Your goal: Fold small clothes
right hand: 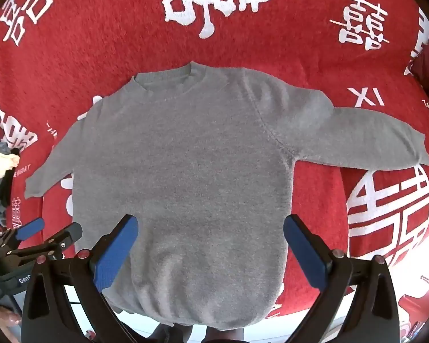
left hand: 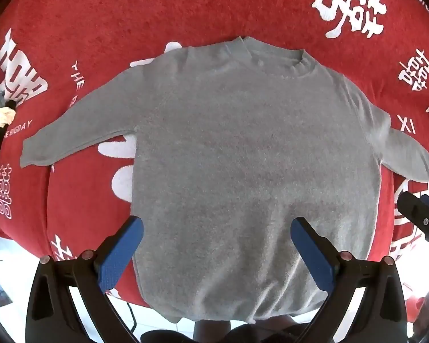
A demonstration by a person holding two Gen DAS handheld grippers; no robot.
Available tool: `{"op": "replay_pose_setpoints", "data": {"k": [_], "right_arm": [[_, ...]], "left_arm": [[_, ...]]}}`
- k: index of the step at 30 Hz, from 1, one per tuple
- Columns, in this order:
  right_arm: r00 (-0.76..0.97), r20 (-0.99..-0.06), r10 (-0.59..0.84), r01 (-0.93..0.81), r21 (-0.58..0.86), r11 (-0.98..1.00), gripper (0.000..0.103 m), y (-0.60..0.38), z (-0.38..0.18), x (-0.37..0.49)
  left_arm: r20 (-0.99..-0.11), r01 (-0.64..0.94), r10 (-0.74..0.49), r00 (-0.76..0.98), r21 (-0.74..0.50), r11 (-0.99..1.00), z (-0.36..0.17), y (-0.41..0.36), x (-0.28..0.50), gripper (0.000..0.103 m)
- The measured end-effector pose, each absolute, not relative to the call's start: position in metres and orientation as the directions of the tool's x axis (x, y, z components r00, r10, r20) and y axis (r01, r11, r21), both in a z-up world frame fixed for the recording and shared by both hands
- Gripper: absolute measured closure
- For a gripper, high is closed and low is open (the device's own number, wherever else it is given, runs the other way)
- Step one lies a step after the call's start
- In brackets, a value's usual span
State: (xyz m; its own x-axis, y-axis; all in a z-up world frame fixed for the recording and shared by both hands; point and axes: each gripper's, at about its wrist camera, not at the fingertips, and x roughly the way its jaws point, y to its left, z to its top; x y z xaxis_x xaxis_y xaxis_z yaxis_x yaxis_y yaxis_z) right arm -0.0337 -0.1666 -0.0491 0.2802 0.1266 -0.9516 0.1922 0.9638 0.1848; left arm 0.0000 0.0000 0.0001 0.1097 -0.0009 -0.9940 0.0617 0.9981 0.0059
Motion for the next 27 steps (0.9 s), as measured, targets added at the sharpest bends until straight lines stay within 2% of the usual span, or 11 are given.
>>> {"op": "replay_pose_setpoints", "data": {"k": [20,27], "right_arm": [[0.267,-0.957,0.112,0.205,0.17,0.964,0.001,-0.161,-0.052,-0.034],[0.258,-0.961,0.103,0.216,0.161,0.963,0.001,-0.154,-0.053,-0.035]], "left_arm": [[-0.992,0.098,0.005,0.126,0.017,0.995,0.003,0.001,0.002,0.0],[-0.991,0.105,-0.05,0.128,-0.036,0.994,0.002,0.005,0.004,0.0]]}}
